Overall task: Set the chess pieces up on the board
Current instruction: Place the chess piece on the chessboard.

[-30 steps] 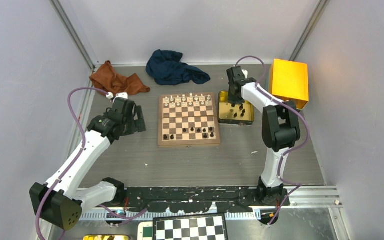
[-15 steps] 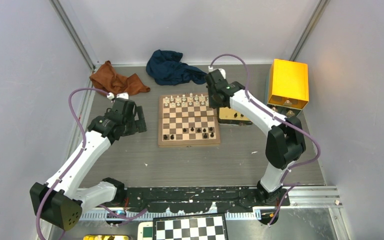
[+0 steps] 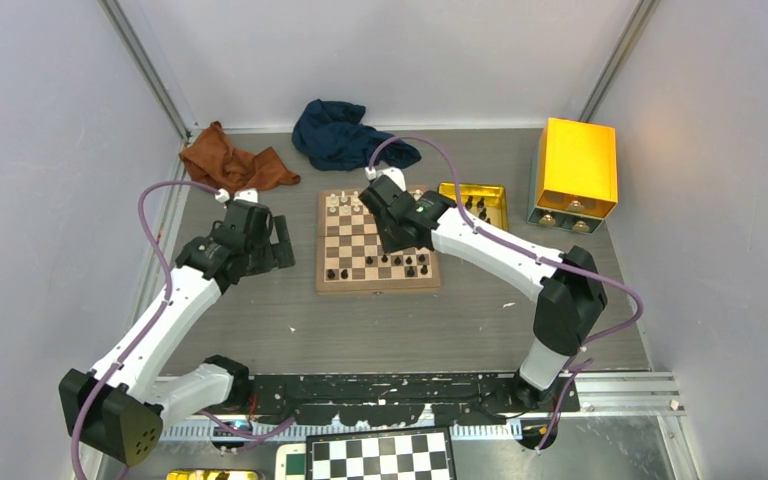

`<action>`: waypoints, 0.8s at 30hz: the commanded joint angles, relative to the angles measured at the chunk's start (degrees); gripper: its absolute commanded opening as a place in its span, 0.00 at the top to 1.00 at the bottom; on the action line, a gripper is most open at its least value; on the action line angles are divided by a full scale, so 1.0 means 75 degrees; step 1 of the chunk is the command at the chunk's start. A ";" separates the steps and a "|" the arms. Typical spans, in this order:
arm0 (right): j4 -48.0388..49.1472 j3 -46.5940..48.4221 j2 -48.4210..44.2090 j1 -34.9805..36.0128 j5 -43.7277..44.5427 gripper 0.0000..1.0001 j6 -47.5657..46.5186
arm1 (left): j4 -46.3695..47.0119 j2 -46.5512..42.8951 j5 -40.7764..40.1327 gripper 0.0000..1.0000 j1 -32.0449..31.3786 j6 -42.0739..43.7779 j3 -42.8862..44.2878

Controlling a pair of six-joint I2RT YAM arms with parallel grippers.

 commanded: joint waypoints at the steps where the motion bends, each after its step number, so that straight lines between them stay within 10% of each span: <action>1: -0.0039 0.0167 -0.0122 0.0295 0.0247 0.99 0.0281 | 0.0299 -0.0268 0.0100 0.00 0.0031 0.0029 -0.0080; 24: 0.0308 -0.0161 0.0817 0.0576 -0.0318 0.99 0.0345 | 0.0197 -0.0389 -0.0001 0.00 0.0032 0.0010 -0.0064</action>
